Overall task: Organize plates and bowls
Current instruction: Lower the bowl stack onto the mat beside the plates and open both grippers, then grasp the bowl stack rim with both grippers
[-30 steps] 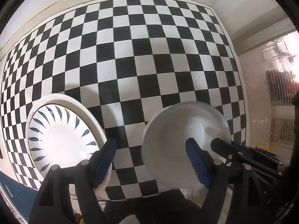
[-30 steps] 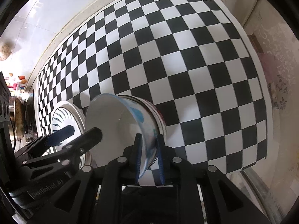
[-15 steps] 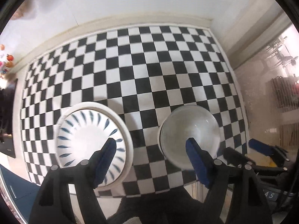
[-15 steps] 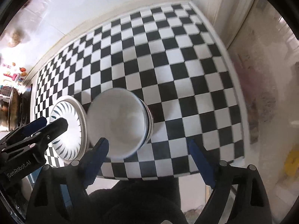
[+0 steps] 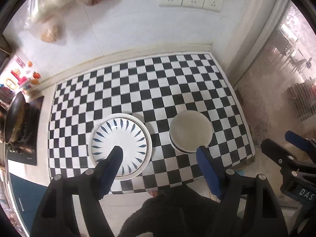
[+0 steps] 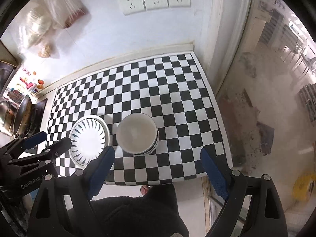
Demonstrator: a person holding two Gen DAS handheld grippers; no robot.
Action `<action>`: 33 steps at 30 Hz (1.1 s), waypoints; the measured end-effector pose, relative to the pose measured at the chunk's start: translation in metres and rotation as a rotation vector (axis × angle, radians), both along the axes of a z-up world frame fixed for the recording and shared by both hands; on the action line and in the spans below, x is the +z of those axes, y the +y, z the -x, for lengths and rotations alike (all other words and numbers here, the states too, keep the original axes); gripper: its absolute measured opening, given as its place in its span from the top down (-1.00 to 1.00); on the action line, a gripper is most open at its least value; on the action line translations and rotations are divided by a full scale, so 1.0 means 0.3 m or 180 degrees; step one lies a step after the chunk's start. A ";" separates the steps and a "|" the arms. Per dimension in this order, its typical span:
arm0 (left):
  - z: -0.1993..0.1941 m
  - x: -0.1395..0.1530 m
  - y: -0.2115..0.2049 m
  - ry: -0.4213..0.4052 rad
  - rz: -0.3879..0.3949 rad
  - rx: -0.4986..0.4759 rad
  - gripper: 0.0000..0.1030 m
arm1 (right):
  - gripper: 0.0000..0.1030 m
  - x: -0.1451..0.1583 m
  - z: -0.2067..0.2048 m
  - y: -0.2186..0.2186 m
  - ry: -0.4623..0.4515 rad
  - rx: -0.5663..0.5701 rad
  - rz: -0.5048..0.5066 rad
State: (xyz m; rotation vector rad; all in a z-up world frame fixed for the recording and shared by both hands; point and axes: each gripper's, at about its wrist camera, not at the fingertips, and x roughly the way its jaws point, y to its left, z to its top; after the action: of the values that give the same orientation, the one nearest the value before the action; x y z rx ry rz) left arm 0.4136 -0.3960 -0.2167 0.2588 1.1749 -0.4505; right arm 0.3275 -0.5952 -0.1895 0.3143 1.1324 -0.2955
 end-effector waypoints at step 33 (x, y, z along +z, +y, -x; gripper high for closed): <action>-0.085 -0.107 0.004 0.0106 0.0106 0.0108 -0.47 | -0.76 -0.106 -0.038 -0.060 0.0091 -0.0212 -0.0013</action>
State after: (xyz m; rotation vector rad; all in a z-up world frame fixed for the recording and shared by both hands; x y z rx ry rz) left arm 0.4391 -0.3948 -0.2487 0.2028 1.2014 -0.4456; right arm 0.3389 -0.6132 -0.2212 0.3527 1.1523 -0.3574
